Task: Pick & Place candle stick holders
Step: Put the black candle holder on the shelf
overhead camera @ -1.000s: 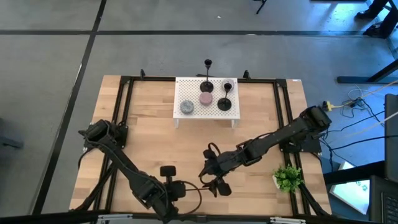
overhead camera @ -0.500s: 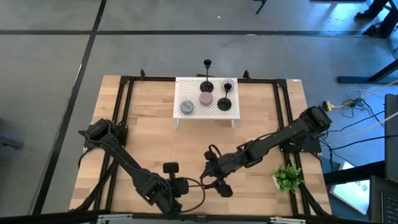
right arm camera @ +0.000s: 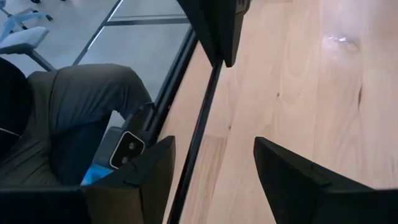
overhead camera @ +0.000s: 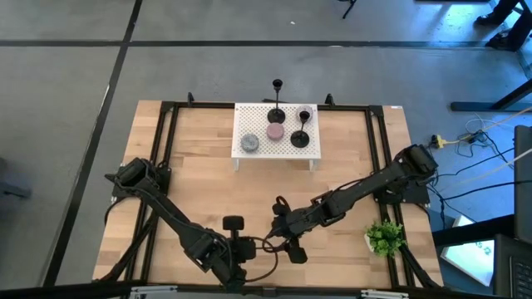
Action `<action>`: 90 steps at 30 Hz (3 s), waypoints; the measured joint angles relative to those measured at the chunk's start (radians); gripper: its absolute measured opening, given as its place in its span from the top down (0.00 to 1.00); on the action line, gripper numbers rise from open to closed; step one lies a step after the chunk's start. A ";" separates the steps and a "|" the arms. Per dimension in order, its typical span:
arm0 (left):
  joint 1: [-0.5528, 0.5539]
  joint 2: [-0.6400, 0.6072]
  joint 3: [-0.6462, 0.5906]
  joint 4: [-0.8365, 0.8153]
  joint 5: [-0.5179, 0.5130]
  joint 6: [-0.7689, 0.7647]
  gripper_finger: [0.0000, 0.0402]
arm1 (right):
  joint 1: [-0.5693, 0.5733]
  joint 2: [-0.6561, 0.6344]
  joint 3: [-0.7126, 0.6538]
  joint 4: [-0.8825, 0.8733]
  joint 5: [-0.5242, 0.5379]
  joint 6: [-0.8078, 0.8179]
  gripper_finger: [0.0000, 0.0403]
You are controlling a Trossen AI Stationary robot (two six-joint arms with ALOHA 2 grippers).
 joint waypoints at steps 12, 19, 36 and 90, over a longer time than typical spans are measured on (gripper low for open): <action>0.010 0.000 0.000 0.010 -0.022 0.031 0.98 | 0.000 0.000 0.000 -0.052 -0.001 0.035 0.45; 0.010 0.000 0.000 0.040 -0.029 0.059 0.98 | 0.001 0.000 0.000 -0.075 -0.004 0.050 0.47; 0.011 0.000 0.000 0.062 -0.059 0.085 0.98 | 0.001 0.000 0.000 -0.090 -0.018 0.050 0.79; -0.132 -0.174 0.000 0.262 -0.655 0.239 0.45 | -0.029 0.000 -0.001 -0.036 0.029 0.095 0.97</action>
